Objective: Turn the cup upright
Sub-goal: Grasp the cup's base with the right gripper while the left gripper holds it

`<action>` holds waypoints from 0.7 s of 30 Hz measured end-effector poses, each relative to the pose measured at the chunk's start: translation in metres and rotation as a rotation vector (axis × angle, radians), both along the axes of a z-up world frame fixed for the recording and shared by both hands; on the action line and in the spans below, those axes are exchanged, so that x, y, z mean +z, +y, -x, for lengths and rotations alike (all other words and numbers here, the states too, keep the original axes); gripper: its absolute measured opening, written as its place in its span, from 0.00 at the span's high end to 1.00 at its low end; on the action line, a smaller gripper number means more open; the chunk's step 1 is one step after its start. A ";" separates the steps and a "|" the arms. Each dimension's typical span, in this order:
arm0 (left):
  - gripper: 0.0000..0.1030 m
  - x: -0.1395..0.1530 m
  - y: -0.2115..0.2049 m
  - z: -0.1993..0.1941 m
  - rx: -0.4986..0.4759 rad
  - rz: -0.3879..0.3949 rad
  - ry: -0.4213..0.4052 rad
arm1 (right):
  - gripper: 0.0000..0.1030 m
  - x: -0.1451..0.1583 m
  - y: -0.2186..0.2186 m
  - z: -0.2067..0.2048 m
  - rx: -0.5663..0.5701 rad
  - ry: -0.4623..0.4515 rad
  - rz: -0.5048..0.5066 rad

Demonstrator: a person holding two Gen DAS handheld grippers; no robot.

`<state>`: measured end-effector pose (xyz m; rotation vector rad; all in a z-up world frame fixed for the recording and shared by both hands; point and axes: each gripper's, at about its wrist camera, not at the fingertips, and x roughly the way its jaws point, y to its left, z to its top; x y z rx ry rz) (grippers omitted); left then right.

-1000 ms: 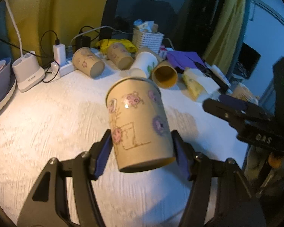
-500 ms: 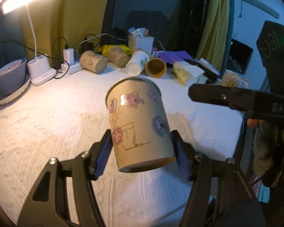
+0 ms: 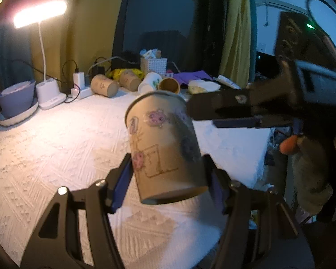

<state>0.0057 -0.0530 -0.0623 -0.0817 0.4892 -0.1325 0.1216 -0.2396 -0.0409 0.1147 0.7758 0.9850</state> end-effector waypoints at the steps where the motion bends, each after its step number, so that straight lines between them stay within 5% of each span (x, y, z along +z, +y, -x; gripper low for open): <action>1: 0.39 0.000 -0.001 0.002 -0.001 -0.005 -0.009 | 0.20 0.000 0.002 0.002 0.008 0.014 -0.007; 21: 0.39 0.009 -0.008 0.030 -0.092 -0.005 -0.138 | 0.20 -0.008 0.018 -0.006 0.153 0.208 -0.109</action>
